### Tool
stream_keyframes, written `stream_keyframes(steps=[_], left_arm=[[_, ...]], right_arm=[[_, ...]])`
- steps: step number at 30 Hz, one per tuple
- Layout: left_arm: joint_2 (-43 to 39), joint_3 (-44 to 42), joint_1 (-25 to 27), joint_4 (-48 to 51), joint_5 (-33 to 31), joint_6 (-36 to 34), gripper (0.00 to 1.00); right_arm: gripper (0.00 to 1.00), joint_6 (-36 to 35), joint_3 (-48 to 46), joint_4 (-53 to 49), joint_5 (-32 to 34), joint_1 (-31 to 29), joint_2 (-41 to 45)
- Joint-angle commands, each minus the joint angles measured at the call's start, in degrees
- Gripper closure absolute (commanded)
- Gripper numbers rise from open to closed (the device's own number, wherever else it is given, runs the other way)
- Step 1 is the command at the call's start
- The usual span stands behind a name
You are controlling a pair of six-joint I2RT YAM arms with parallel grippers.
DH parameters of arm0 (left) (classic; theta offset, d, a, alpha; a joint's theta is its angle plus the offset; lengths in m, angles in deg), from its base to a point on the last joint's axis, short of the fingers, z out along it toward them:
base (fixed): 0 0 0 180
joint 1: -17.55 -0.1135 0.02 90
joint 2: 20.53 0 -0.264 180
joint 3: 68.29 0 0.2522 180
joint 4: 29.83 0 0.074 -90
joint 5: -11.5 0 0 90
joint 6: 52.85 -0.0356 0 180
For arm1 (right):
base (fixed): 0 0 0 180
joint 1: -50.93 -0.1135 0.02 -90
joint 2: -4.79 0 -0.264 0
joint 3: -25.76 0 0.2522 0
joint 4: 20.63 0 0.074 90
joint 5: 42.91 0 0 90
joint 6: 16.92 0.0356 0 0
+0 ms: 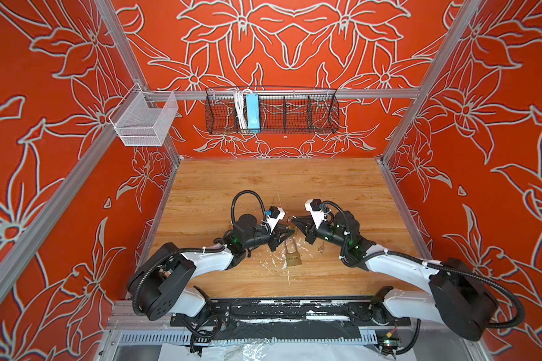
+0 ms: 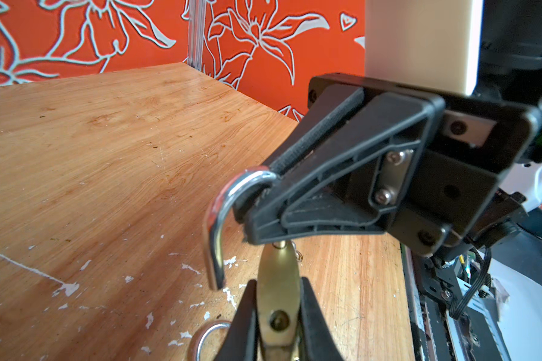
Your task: Unlock with the key
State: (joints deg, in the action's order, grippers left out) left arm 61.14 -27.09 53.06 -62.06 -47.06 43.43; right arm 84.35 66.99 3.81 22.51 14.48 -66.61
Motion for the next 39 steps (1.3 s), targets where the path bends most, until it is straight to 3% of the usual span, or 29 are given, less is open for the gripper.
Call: stream_keyframes(steps=[1, 9, 13, 19, 28, 31, 39], left_arm=[[0.9, 2.1, -0.3, -3.5, 1.7, 0.1, 1.00], [3.6, 3.3, -0.2, -3.0, 3.2, 0.5, 0.97], [4.4, 4.8, -0.3, -0.7, 0.4, 2.6, 0.96], [4.4, 4.0, -0.3, -3.2, 3.3, 2.2, 0.95], [5.5, 4.8, -0.2, -2.7, 7.0, 1.5, 0.85], [5.7, 5.4, -0.3, -1.4, 7.8, 1.0, 0.76], [6.8, 6.1, -0.3, -0.8, 8.3, 0.7, 0.69]], right_arm=[[1.00, -0.4, 0.6, 1.6, 1.6, 0.1, 1.5], [1.00, -0.5, -0.8, 0.8, 8.1, 0.1, 4.2], [1.00, -0.3, -1.1, 0.4, 10.1, 0.1, 4.9], [1.00, 0.0, -2.5, 0.6, 14.2, 0.1, 7.3], [1.00, 0.2, -2.7, 0.6, 15.1, 0.0, 7.7], [1.00, 0.2, -3.1, 0.9, 15.5, 0.1, 8.4], [1.00, 0.2, -3.5, 0.8, 16.3, 0.0, 9.3]])
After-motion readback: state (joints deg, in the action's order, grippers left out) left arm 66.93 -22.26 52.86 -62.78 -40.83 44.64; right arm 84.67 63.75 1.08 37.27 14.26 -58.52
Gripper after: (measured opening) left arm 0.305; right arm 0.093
